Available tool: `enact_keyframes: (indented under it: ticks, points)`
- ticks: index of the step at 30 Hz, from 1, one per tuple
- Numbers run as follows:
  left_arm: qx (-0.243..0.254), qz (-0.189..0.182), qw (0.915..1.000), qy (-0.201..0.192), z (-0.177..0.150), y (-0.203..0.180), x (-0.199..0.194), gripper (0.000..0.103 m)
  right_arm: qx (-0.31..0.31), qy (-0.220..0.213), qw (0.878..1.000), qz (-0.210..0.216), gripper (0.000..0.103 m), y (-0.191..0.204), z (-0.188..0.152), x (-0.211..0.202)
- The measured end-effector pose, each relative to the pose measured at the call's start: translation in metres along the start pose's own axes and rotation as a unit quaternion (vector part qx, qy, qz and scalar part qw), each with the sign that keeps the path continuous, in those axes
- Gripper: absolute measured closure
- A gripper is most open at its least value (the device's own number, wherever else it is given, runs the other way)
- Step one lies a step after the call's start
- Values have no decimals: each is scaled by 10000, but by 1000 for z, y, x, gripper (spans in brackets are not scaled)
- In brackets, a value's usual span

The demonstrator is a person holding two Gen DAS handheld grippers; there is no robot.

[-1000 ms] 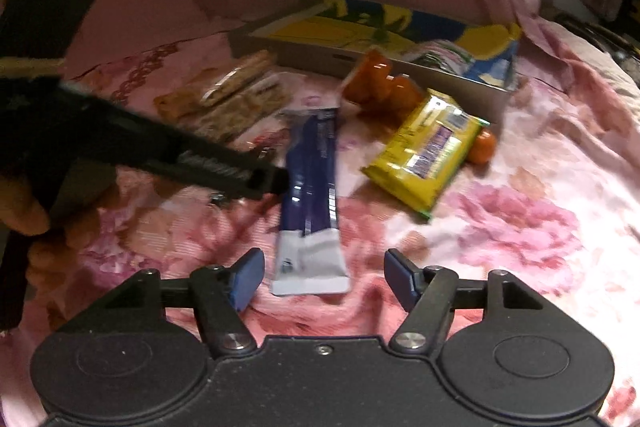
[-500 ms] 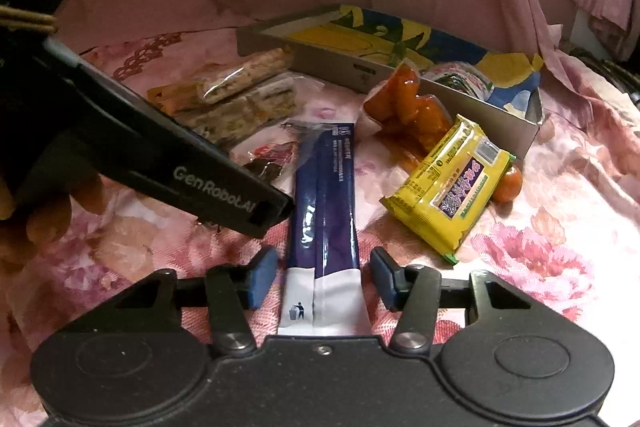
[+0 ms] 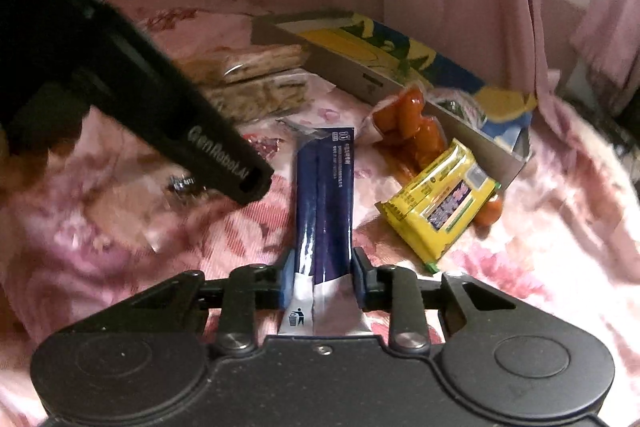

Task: Organize snacks
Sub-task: 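Grasp the blue-white tube pack with the right tool while the left tool grasps the wrapped dried meat, then carry the tube pack and dried meat into the tray and release both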

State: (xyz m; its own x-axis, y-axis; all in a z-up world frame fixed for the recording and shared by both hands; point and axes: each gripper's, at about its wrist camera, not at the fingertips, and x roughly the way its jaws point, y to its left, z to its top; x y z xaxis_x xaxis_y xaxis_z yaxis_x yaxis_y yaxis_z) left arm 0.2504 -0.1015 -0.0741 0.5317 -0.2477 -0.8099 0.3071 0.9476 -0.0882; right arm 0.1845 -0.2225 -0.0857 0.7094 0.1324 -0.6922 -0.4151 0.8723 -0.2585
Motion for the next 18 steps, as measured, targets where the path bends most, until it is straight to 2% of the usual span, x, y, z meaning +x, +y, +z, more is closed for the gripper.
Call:
enact_keyframes:
  ticks: [3, 8, 18]
  points:
    - [-3, 24, 9999, -102, -4, -2, -12, 56, -322, -37, 9993, -194, 73, 8, -4, -8]
    - [65, 156, 9995, -281, -6, -7, -34, 56, -487, -169, 9977, -439, 73, 11, -7, -23]
    - [22, 180, 9952, -961, 18, -17, -76, 56, -146, -743, 9926, -944, 73, -4, -1, -54]
